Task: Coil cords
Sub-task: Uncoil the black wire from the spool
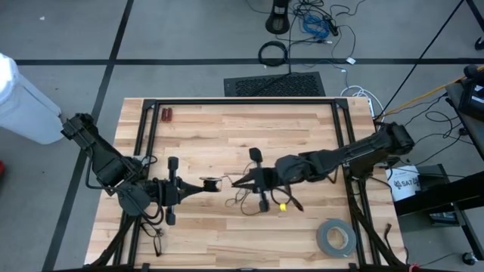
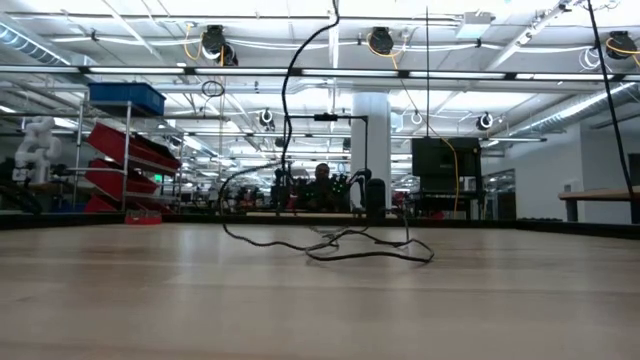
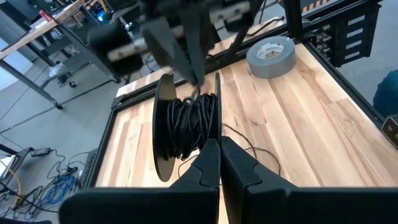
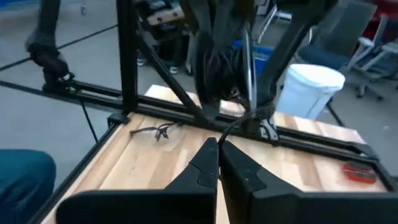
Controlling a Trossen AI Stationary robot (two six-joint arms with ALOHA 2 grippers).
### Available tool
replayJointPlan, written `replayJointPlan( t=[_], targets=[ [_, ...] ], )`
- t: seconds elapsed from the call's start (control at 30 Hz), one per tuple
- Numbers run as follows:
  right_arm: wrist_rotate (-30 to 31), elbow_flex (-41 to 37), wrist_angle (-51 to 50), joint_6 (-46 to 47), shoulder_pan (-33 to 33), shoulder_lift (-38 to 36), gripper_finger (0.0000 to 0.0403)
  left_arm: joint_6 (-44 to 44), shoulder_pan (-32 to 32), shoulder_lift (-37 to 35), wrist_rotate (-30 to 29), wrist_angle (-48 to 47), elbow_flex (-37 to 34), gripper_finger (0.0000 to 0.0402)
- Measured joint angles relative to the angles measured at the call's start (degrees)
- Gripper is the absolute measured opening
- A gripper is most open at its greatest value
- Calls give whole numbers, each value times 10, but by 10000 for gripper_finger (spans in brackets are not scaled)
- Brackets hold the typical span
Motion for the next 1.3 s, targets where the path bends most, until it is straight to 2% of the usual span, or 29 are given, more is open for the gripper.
replayJointPlan(
  t=[0.13,0.4,0.8,0.9,1.17,1.3],
  targets=[
    [24,0,20,-26,13,-20,0,-1,0,0,0,1,0,0],
    [27,2,58,-67,10,-40,0,-2,0,2,0,5,0,0],
    [2,105,-7,-104,-23,-20,0,1,0,3,13,6,0,0],
    [-12,119,-15,-104,-41,-12,0,17,0,3,36,10,0,0],
    [-68,123,-22,-73,-99,23,0,108,0,5,130,93,0,0],
    [-87,123,-11,-66,-115,48,0,134,0,5,152,97,0,0]
  ],
)
